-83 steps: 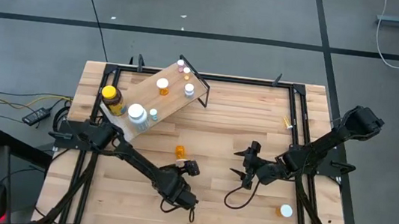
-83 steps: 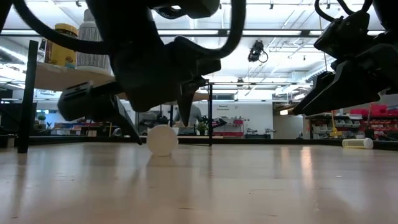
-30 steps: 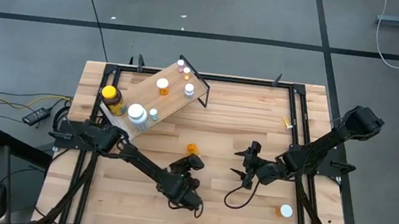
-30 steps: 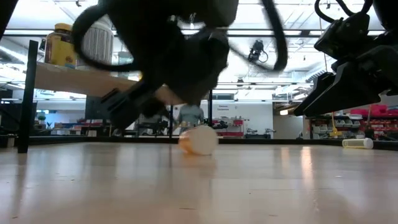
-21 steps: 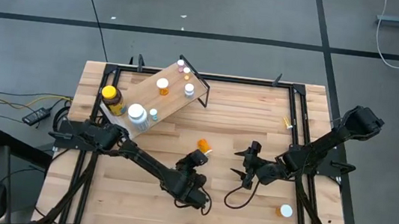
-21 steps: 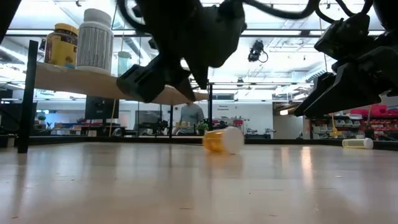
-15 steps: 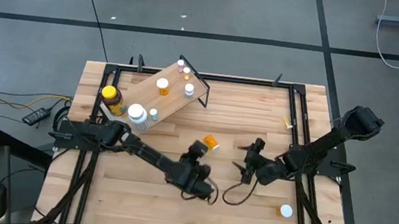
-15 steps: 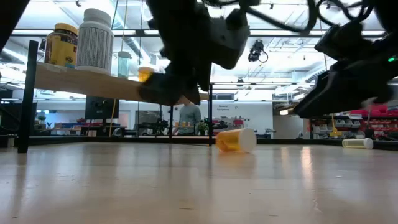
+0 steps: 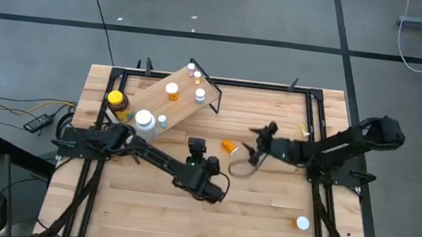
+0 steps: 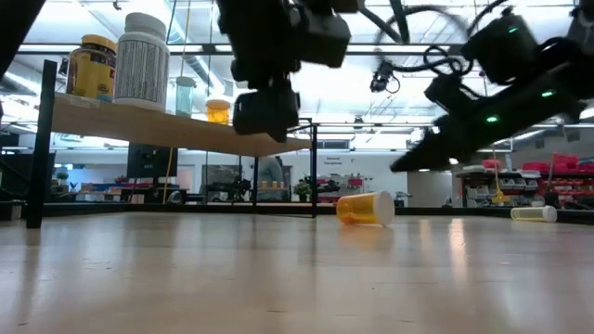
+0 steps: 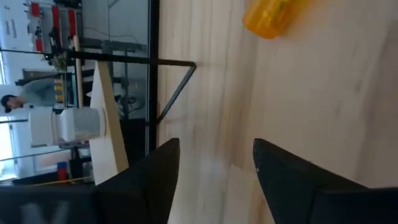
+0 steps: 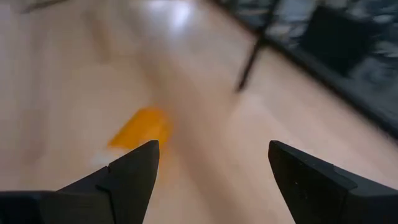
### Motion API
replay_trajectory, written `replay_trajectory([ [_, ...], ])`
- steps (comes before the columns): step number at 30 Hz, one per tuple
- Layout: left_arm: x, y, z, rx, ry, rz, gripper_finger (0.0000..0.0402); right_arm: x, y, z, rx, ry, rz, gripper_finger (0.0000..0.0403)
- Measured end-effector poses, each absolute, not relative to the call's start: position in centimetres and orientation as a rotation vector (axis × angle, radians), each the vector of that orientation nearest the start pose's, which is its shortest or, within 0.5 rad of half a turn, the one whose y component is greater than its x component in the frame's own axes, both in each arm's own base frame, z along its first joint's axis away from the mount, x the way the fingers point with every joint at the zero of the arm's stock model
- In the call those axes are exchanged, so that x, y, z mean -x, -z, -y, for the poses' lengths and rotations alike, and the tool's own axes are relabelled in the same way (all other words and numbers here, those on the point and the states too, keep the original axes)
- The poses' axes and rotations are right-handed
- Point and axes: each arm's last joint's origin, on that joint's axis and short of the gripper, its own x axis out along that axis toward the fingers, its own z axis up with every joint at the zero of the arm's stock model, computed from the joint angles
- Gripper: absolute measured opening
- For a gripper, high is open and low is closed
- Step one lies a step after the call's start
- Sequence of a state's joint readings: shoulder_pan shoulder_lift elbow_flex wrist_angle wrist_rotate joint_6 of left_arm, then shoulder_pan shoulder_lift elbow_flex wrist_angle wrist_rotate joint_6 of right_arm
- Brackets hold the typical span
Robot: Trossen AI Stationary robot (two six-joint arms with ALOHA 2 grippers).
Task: Pick and place medicine bottles onto shelf by color
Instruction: Put the top orange pill bottle on the shelf
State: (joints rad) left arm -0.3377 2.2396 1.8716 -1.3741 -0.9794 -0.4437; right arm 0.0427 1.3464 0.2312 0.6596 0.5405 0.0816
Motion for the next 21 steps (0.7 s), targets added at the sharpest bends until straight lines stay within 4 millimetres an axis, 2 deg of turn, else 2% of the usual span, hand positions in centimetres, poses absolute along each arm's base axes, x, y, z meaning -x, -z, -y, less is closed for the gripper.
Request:
replay_trajectory([
  [4, -39.6, -20.1, 12.9, -0.678, -0.754, -1.181, 0.0196, -21.1, -12.8, 2.9, 0.027, 0.566, -0.39, 0.0309],
  [7, -39.1, -20.2, 13.7, -0.661, -0.763, -1.167, 0.0186, -21.5, -11.8, 3.4, -0.029, 0.525, -0.436, 0.0308],
  [14, -38.8, -20.1, 14.6, -0.636, -0.765, -1.138, 0.0177, -23.5, -8.2, 3.2, -0.044, 0.485, -0.589, 0.0308],
  [21, -39.0, -20.0, 14.1, -0.628, -0.775, -1.141, 0.0189, -26.6, -7.2, 2.5, -0.062, 0.412, -0.538, 0.0307],
])
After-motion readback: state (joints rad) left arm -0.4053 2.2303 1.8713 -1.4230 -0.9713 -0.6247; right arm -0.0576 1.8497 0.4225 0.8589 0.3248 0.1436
